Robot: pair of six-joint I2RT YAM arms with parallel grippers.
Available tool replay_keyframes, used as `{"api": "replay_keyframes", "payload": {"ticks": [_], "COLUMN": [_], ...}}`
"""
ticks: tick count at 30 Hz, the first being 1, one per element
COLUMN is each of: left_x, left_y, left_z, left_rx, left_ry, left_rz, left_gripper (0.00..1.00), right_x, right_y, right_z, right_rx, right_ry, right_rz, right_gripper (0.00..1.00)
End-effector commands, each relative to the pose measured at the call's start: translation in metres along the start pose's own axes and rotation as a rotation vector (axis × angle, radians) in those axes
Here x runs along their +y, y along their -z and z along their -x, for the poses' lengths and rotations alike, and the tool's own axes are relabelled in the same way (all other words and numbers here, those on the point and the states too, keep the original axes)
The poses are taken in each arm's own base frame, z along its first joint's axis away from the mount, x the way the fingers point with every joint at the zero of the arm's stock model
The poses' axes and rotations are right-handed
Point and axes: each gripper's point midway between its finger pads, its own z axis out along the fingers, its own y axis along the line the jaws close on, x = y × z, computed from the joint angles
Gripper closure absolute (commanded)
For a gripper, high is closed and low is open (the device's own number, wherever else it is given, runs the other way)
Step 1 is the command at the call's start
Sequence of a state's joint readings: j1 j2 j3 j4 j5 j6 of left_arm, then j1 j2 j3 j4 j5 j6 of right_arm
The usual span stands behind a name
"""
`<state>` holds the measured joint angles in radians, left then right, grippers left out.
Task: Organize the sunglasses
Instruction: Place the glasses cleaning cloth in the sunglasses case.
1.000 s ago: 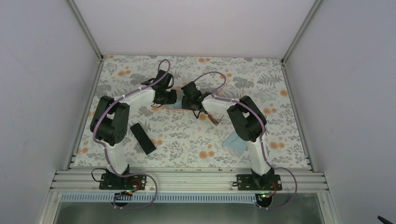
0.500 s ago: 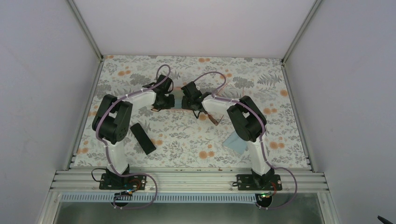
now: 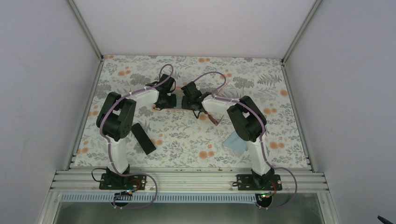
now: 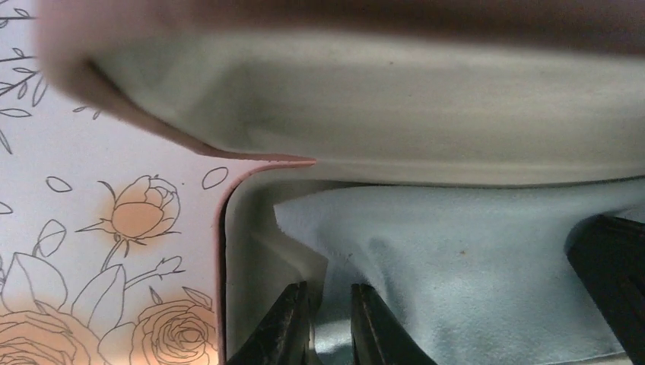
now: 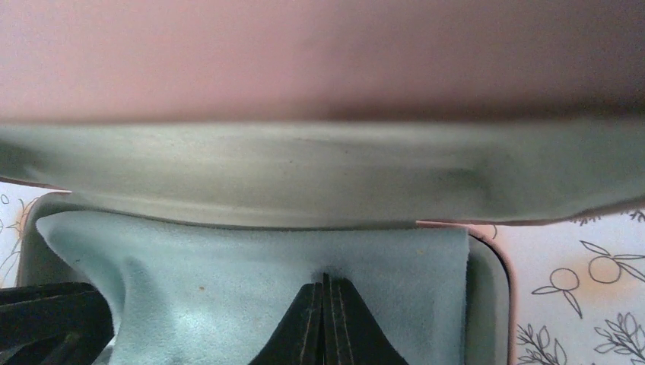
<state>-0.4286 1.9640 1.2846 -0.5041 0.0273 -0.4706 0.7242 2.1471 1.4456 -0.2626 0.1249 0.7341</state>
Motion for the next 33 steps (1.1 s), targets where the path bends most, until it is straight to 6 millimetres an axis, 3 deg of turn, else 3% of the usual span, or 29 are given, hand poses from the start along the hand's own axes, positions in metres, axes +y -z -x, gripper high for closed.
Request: {"api": "replay_keyframes", "payload": {"ticks": [1,25,33], "left_x": [-0.015,-0.009,0.002], "left_y": [-0.001,-0.034,-0.04], "left_z": [0.005,-0.021,-0.032], "left_rx": [-0.002,0.088,0.088], "left_ry": [-0.02,0.03,0.018], "left_rz": [-0.067,-0.002,0.088], "left_gripper": [0.84,0.86,0.98], "right_x": [-0.029,-0.033,-0.033], "right_y": [-0.015,-0.017,-0.016], "right_z": [-0.019,-0.022,-0.021], "right_rx": [0.05,0.052,0.046], "right_ry": [-0.011,-0.013,-0.014], "right_rz": [-0.085,-0.097,-0.098], "right_gripper": [0.96,0.96,0.96]}}
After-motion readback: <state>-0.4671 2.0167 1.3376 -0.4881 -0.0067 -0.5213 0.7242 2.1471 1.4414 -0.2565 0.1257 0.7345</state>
